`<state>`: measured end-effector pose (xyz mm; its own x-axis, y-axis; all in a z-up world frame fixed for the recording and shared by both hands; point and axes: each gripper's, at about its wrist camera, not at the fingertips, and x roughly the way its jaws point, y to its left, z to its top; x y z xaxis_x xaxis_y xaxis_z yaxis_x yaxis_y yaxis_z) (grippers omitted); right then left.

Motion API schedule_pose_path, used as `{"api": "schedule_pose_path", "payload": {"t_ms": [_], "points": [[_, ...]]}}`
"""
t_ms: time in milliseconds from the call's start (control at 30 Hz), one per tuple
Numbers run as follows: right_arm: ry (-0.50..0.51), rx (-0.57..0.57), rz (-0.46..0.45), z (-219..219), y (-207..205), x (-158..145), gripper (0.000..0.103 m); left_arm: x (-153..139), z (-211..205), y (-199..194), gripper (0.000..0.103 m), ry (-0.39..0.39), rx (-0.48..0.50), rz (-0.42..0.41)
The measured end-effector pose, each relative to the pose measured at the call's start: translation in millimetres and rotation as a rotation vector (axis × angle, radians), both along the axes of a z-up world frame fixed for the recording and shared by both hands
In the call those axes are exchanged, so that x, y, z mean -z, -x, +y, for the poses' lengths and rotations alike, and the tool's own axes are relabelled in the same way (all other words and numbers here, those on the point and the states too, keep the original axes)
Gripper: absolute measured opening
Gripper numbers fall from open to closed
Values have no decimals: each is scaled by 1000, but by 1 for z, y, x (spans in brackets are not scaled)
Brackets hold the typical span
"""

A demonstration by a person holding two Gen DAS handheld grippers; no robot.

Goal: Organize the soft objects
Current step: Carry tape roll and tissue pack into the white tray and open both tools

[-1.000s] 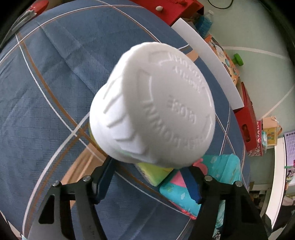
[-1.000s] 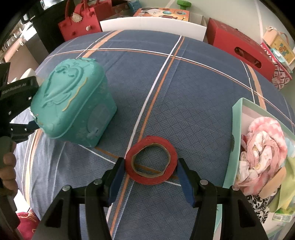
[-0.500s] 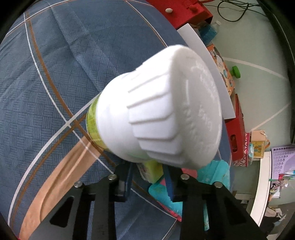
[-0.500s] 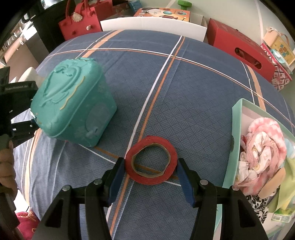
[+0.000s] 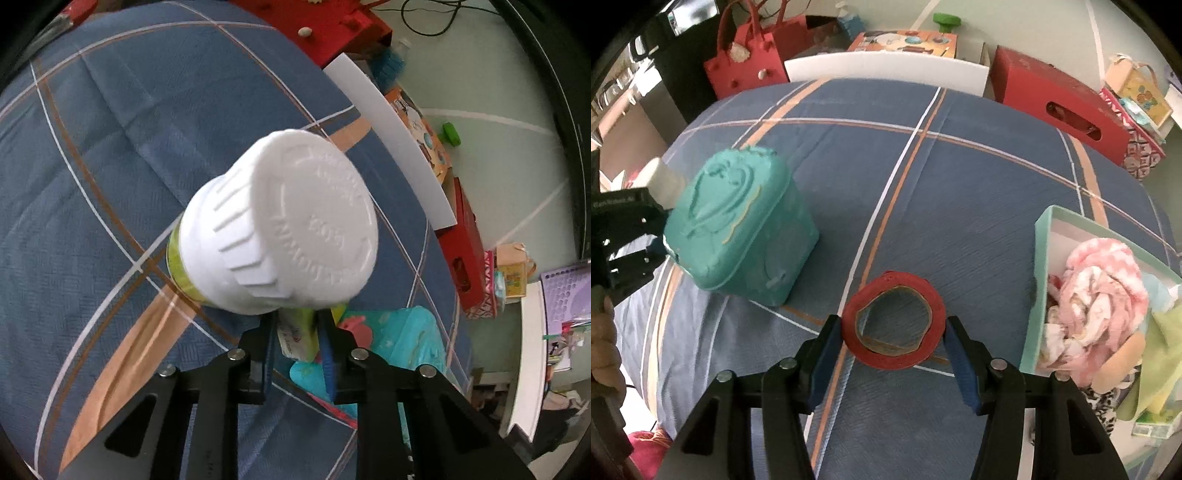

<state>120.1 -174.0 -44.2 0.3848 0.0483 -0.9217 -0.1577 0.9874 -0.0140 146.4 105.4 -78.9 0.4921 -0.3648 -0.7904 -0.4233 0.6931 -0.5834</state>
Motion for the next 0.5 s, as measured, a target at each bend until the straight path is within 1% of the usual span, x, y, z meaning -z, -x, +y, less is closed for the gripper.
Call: {"api": "schedule_pose_path", "payload": {"t_ms": [100, 233, 367, 500], "points": [[-3, 2, -15, -1, 3, -5, 59, -6, -1, -2, 21, -20, 4, -20], [-6, 4, -26, -4, 3, -11, 59, -21, -2, 2, 21, -56, 11, -76], [-7, 13, -44, -6, 4, -17, 59, -36, -5, 6, 21, -73, 18, -132], [-7, 26, -89, -8, 9, -33, 59, -57, -5, 12, 21, -69, 22, -202]]}}
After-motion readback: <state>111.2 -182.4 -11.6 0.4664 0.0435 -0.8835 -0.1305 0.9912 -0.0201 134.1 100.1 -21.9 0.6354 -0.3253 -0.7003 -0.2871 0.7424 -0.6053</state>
